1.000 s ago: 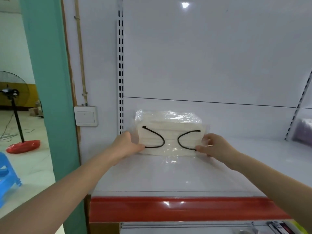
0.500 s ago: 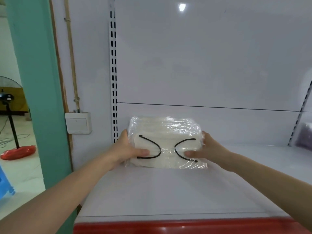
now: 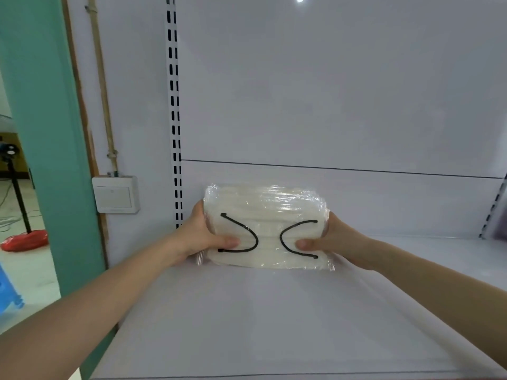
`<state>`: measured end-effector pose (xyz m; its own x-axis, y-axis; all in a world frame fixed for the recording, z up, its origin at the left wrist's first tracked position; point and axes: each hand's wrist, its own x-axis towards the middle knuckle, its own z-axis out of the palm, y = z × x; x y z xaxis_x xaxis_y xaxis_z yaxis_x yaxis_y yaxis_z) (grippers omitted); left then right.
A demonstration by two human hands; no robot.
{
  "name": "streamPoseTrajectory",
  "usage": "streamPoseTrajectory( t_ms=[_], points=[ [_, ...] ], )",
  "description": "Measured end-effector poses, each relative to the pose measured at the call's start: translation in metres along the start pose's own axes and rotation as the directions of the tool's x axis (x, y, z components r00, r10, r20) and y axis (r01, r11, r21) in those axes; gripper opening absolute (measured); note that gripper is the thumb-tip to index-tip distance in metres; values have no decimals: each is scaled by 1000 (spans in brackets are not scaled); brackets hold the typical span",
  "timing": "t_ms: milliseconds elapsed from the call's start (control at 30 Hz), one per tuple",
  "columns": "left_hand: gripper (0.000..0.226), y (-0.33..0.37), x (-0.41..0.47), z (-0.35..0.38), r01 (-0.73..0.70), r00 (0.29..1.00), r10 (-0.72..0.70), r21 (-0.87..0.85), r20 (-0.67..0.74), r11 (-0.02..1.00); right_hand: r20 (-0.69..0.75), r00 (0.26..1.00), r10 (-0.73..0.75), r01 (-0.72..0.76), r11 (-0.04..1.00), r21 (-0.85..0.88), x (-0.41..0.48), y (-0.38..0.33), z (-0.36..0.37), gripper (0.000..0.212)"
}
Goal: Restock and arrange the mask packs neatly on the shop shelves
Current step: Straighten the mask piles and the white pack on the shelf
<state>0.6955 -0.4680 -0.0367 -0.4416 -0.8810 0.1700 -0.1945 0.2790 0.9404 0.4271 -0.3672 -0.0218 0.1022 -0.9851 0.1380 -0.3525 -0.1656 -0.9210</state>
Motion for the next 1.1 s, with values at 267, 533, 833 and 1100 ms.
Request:
streamPoseTrajectory(
  t_ms=[267,533,833,1100],
  points=[
    [118,-9,12,-4,6,1000,-7,49,9,999,75,996,-43,39,998,50,10,6,-5,67],
    [115,-11,15,-5,32,999,-33,47,17,998,97,991,-89,77,990,120,13,11,-6,62],
    [123,-8,19,-3,33,995,-32,-13,94,999,109,990,-88,72,987,142,11,11,-9,67],
    [118,7,22,21,45,986,-40,-28,160,999,95,993,-74,62,991,121,-11,9,-25,55]
  ],
)
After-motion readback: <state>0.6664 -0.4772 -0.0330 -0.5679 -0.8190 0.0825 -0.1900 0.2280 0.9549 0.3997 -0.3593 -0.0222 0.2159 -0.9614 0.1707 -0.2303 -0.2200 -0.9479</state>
